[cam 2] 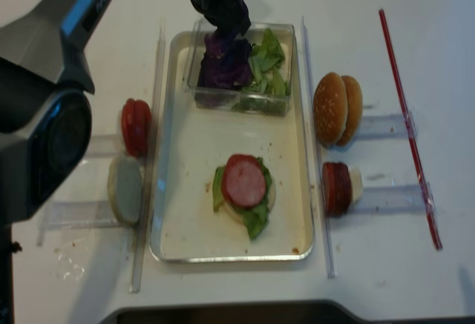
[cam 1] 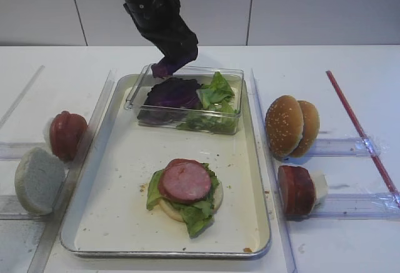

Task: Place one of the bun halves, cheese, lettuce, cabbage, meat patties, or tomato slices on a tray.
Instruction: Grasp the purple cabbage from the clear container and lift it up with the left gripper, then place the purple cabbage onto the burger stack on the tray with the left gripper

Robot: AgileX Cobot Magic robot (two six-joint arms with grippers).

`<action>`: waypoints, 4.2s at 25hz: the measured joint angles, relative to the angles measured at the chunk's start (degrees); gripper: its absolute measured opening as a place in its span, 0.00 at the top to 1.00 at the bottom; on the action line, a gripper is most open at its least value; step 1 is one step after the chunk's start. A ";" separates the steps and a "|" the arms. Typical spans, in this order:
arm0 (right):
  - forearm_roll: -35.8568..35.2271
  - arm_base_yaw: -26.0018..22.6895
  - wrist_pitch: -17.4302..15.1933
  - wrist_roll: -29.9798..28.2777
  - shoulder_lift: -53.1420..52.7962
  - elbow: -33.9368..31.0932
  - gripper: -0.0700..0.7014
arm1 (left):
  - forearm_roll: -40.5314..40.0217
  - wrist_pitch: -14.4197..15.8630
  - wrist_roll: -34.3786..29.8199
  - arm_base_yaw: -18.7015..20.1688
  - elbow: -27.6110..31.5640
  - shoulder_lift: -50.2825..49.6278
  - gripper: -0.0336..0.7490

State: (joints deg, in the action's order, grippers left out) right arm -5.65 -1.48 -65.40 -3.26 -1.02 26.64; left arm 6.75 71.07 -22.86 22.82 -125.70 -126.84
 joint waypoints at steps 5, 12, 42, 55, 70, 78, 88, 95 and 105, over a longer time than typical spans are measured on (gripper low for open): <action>0.00 0.00 0.00 0.00 0.00 0.00 0.18 | 0.00 0.21 0.96 0.00 -0.03 3.98 0.95; 0.00 0.00 0.00 0.12 0.00 0.00 0.18 | 0.00 0.35 1.32 0.00 2.75 7.78 0.95; 0.00 0.00 0.00 0.20 0.00 0.00 0.18 | 2.94 0.51 1.32 0.00 35.76 34.80 0.95; 0.10 0.00 0.00 0.20 0.00 0.00 0.18 | 6.34 0.15 -0.35 0.00 46.13 39.90 0.95; 0.10 0.00 0.00 0.20 0.00 0.00 0.18 | 10.16 -0.09 -4.59 6.84 46.34 37.46 0.96; 0.10 0.00 0.00 0.20 0.00 0.00 0.18 | 5.52 -0.27 -1.89 11.92 46.34 35.05 0.96; 0.10 0.00 0.00 0.10 0.00 0.00 0.18 | 1.06 -2.03 -1.51 14.60 46.34 32.53 0.96; 0.10 0.00 0.00 0.10 0.00 0.00 0.18 | 1.39 -5.02 -0.42 15.39 46.34 30.89 0.96; 0.10 0.00 0.00 0.10 0.00 0.00 0.18 | -1.47 -8.14 -1.62 17.96 46.36 29.79 0.96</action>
State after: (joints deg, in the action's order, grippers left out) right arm -5.55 -1.48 -65.40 -3.16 -1.02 26.64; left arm 5.28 62.93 -24.48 40.78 -79.35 -97.04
